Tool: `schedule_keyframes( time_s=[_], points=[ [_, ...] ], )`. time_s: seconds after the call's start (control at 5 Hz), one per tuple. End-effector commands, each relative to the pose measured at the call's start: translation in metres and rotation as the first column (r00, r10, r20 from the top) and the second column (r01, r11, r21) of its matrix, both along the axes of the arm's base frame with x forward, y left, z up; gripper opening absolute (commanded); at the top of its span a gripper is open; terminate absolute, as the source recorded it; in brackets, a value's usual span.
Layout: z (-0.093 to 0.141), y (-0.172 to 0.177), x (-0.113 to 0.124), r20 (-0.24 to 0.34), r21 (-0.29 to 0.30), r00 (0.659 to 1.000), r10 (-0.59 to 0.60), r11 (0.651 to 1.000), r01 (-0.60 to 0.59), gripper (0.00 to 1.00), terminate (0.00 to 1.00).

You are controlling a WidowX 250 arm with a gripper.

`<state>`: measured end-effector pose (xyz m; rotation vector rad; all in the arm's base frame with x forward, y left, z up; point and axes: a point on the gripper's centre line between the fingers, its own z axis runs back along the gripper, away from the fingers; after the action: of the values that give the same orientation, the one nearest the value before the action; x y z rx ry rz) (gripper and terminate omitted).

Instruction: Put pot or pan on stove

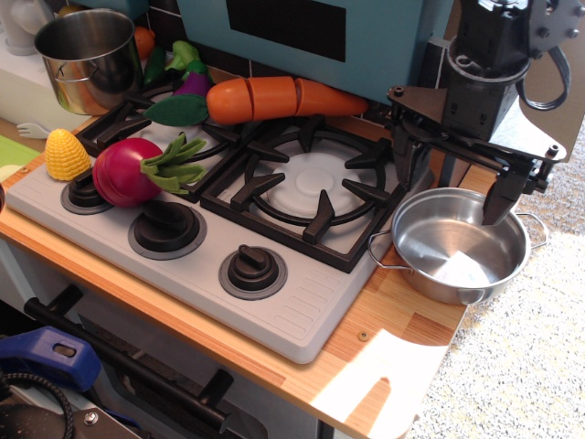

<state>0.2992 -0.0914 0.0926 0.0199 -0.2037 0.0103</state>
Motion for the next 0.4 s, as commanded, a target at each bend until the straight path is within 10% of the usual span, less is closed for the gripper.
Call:
schedule_keyframes(
  time_s=[0.0,0.2],
  points=[
    [0.000,0.000,0.000,0.000,0.000,1.000,0.000,1.000,0.000,1.00,0.00],
    [-0.009,-0.013,0.001,0.043,-0.023,0.999,-0.031,0.999,0.032,1.00,0.00]
  ],
)
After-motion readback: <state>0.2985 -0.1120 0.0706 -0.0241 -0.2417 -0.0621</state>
